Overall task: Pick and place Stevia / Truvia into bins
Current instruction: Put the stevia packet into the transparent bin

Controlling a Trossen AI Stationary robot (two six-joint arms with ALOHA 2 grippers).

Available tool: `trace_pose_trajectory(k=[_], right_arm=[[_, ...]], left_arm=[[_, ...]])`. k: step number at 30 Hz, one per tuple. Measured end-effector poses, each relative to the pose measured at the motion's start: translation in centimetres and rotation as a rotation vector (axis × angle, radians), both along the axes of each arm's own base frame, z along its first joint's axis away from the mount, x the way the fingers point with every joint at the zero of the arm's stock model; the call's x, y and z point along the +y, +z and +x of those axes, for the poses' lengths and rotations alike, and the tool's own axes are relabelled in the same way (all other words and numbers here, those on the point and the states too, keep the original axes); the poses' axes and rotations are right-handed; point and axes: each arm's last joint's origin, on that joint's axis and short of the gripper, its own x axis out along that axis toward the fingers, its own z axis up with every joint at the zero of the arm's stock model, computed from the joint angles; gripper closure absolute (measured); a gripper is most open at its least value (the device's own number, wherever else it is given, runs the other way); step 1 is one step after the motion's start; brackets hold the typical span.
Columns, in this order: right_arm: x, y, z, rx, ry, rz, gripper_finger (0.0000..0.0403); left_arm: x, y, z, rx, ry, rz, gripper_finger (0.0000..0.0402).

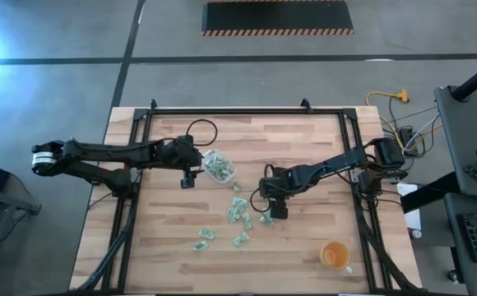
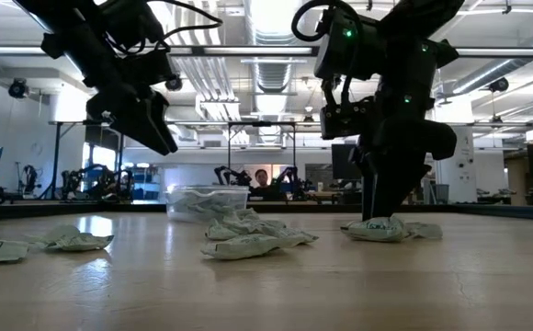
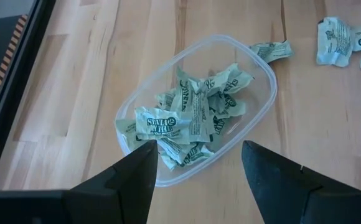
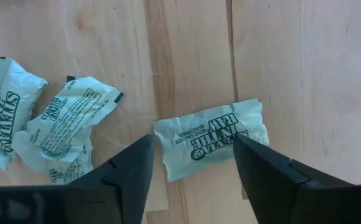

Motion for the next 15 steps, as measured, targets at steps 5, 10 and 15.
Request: trace_pose_trajectory(k=[5,10,15], right_arm=[[0.00,0.00,0.01,-0.002,0.000,0.000,0.0231],[0.00,0.01,0.02,-0.002,0.004,-0.001,0.0278],[0.00,-0.01,0.02,-0.002,0.004,-0.001,0.0323]], left_arm=[[0.00,0.00,0.01,0.000,0.000,0.000,0.0184],[0.00,0.00,0.01,0.000,0.000,0.000,0.0184],[0.00,0.00,0.02,0.000,0.000,0.000,0.0184]])
